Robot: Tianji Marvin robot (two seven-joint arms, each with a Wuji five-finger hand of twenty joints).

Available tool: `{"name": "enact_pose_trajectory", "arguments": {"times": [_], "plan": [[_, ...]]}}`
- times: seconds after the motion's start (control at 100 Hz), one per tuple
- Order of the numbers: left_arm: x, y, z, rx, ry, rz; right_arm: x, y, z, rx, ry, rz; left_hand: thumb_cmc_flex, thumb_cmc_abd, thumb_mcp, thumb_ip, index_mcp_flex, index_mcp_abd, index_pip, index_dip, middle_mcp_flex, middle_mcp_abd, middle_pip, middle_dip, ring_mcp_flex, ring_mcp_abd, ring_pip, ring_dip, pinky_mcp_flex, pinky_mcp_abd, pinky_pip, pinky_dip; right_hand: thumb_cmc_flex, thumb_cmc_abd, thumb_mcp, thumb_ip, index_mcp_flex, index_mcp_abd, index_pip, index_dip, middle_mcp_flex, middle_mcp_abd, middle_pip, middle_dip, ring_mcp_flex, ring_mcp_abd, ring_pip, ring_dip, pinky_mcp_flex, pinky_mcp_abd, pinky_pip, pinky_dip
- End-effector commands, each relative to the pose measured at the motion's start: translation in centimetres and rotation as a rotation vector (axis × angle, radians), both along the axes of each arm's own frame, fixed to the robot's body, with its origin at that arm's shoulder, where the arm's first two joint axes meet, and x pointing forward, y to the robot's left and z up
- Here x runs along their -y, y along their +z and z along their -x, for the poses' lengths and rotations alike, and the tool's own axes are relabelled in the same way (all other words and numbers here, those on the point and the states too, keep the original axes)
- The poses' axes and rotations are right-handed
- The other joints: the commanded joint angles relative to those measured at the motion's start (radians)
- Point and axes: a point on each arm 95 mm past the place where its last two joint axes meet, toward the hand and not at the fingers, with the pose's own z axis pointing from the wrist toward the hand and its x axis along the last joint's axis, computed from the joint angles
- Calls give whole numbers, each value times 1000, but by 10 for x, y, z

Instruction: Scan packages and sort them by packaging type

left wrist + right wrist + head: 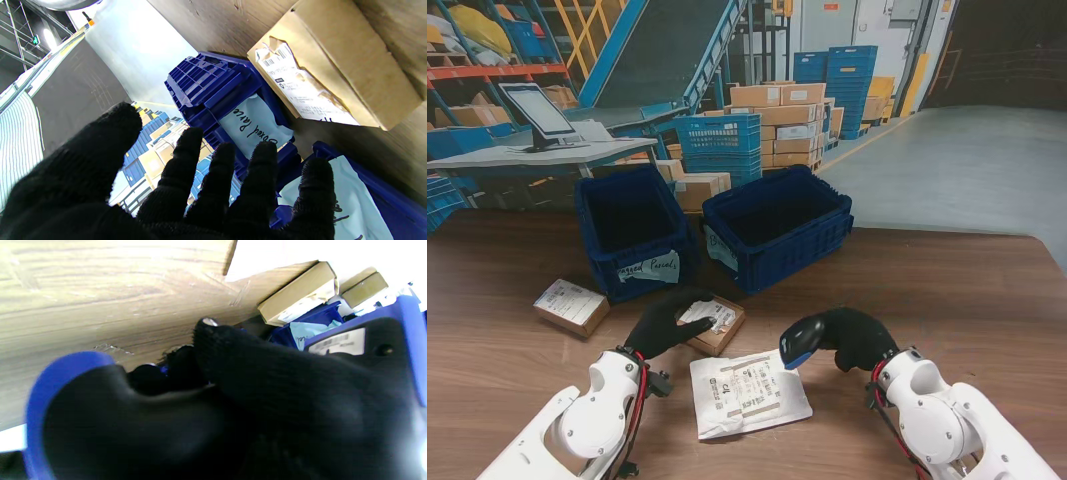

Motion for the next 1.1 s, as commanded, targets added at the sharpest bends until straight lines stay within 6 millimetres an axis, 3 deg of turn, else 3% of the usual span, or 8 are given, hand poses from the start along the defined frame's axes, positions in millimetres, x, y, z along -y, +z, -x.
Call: {"name": "enact_pose_trajectory", "arguments": {"times": [0.0, 0.51, 1.09], "plan": [[4, 0, 3, -11, -20, 1, -8, -6, 4, -12, 23, -14, -11, 29, -37, 33, 10, -12, 1, 2, -1, -12, -21, -7, -27, 20, -19, -14, -9, -7, -18, 12, 98, 94, 101, -15, 15, -49, 94, 34, -11, -14, 7, -1, -2, 24, 15, -8, 9, -55, 59, 9], [8, 3, 3, -1, -40, -4, -23, -18, 0, 59, 85, 30, -12, 44, -54, 35, 7, -10, -2, 1, 0, -11, -20, -4, -33, 21, -22, -15, -12, -10, -20, 14, 97, 109, 86, -9, -1, -42, 92, 23, -23, -12, 10, -4, -12, 25, 16, -10, 4, -54, 55, 13], [6, 5, 2, -9, -21, 8, -28, -44, 17, 1, 162, 19, -5, 49, -70, 38, 6, -10, -6, 1, -2, -12, -23, -5, -36, 21, -23, -15, -12, -10, -23, 15, 96, 114, 82, -8, -8, -40, 91, 16, -30, -11, 10, -6, -17, 25, 16, -10, -1, -54, 53, 17]]}}
